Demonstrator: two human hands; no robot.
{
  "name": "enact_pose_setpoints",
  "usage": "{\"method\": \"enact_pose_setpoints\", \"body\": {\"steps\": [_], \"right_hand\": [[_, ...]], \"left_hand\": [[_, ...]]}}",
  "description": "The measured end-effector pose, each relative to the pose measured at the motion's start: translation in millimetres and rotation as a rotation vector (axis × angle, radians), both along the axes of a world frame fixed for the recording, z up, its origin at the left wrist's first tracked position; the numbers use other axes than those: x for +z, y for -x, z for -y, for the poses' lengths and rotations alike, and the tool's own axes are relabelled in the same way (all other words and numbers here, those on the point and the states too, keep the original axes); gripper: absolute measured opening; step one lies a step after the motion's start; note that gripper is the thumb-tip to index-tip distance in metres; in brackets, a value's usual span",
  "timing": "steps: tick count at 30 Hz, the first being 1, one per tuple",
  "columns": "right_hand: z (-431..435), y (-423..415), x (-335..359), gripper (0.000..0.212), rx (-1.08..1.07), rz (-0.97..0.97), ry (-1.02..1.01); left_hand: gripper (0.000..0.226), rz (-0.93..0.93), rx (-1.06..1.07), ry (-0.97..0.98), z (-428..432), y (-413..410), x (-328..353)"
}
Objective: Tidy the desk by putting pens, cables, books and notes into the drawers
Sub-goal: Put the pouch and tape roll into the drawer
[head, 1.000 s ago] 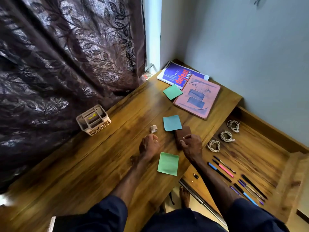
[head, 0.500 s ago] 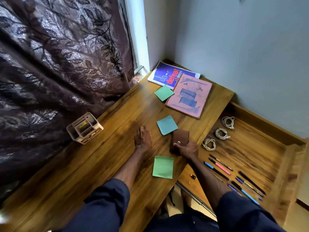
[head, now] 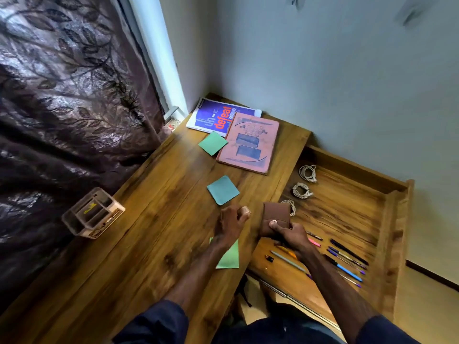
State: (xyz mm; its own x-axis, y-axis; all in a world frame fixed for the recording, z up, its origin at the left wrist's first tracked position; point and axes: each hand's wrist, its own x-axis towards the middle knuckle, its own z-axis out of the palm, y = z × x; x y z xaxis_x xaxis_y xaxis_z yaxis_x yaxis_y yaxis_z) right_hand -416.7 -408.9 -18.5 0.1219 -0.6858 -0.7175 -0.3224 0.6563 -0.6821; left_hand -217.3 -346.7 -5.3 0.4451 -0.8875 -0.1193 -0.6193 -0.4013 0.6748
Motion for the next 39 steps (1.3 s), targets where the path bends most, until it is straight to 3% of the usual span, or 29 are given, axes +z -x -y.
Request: {"method": "enact_pose_setpoints", "body": {"steps": [11,17,19,21,24,30,39], "right_hand": [[57.1,113.9,-17.0,0.048,-0.286,-0.030,-0.045],[93.7,169.3,-53.9,0.081,-0.415,-0.077,-0.061],[103.2,179.2,-58.7,0.066,-0.429,-0.109,-0.050],[114.9,185.0,-55.8,0.038,-0.402,-0.119,-0.053],[131.8,189.4,-60.6,0.023,-0.284,-0.078,-0.111],[153.4,175.0,-80.2,0.032,-0.013,-0.181,-0.057],[159.0,161.9,-91.9,0.037,0.049,-0.498,0.073]], "left_hand": [[0.031,0.022,-0.298,-0.184,81.7,117.4,-17.1],[0.027,0.091,-0.370,-0.340,128.9,170.8,-28.5],[0.026,0.090,-0.380,-0.387,140.2,180.9,-37.4],[0.025,0.101,-0.358,-0.414,149.7,187.8,-46.4],[0.022,0.130,-0.339,-0.465,157.0,188.8,-49.3],[0.020,0.161,-0.324,-0.480,156.5,172.2,-56.7],[0.013,0.072,-0.301,-0.475,163.7,169.1,-57.9]]}}
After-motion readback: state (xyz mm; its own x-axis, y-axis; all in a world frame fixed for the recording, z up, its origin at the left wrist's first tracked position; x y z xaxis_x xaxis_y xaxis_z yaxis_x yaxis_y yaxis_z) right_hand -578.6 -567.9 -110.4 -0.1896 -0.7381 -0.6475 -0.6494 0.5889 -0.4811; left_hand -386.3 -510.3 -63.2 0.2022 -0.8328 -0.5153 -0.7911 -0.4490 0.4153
